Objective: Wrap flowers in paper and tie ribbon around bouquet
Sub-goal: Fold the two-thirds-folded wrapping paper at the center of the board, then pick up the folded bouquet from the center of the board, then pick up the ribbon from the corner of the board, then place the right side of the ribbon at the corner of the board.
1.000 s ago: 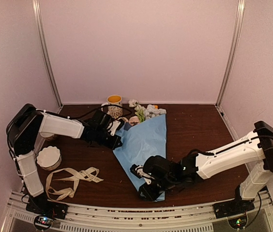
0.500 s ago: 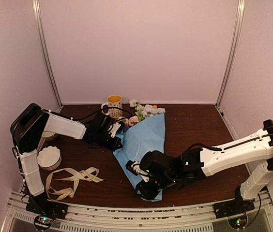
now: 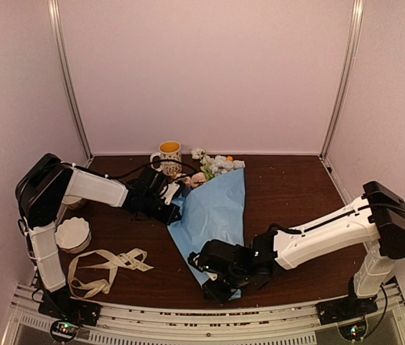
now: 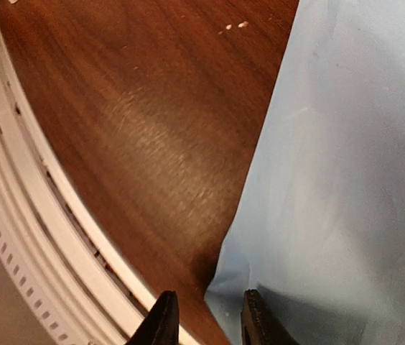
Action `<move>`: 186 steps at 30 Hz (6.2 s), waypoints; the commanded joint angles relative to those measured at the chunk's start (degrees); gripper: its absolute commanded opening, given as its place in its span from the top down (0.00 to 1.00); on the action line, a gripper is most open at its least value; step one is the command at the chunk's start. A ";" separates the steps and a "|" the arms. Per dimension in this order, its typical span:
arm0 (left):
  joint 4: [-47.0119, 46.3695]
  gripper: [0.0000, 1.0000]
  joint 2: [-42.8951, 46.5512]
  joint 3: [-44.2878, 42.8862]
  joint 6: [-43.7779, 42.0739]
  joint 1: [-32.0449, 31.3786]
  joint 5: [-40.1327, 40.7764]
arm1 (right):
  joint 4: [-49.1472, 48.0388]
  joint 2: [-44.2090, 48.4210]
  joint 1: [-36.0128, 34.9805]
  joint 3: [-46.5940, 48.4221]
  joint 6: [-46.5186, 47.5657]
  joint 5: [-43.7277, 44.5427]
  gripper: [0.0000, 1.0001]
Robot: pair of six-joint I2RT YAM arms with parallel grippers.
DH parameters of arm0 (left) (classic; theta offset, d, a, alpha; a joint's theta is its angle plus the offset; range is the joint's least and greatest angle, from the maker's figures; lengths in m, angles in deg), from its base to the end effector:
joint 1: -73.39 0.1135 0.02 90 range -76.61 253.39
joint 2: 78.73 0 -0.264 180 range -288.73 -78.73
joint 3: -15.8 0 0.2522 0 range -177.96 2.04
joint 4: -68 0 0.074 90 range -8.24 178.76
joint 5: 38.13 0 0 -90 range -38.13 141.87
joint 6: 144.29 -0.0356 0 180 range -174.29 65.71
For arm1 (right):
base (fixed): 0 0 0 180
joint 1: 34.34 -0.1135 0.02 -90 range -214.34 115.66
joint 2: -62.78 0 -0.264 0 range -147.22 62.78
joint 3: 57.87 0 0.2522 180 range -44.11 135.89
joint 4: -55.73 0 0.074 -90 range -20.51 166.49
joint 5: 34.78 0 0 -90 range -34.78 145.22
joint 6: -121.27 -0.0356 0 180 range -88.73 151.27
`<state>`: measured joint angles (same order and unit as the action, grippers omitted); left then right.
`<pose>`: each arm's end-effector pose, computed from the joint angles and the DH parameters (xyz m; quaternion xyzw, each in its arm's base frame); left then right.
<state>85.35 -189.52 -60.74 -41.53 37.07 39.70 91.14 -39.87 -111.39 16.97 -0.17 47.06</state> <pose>0.3096 -0.2369 0.1331 0.2258 0.9122 -0.2269 0.2559 0.0735 0.3423 0.1559 -0.3913 0.8881 0.2279 0.0788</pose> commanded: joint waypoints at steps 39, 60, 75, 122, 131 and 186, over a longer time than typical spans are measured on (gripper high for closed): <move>-1.01 1.00 -2.66 -0.46 -1.28 0.60 1.96 | -39.18 -2.55 32.26 -15.66 -22.31 -24.60 0.28; 19.50 0.28 17.24 -5.86 -1.26 2.33 12.57 | -38.84 3.31 31.79 -18.20 -23.17 -23.48 1.00; 30.75 0.66 38.31 20.78 18.99 -2.22 16.17 | -31.70 4.14 31.10 -15.59 -20.12 -21.34 1.00; 32.31 1.00 38.02 25.16 33.39 -8.42 28.40 | -30.70 3.90 30.65 -16.25 -19.27 -20.72 1.00; 34.29 1.00 39.48 21.28 28.20 -8.42 34.34 | -30.32 4.12 30.65 -16.38 -19.19 -20.58 1.00; 35.90 1.00 23.14 -14.83 -27.51 -41.95 -17.65 | -20.16 3.31 31.57 -3.81 -19.70 -22.92 1.00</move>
<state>121.59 -163.75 -70.77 -65.03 -0.79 24.71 69.88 -36.86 -80.16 10.33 -21.77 23.11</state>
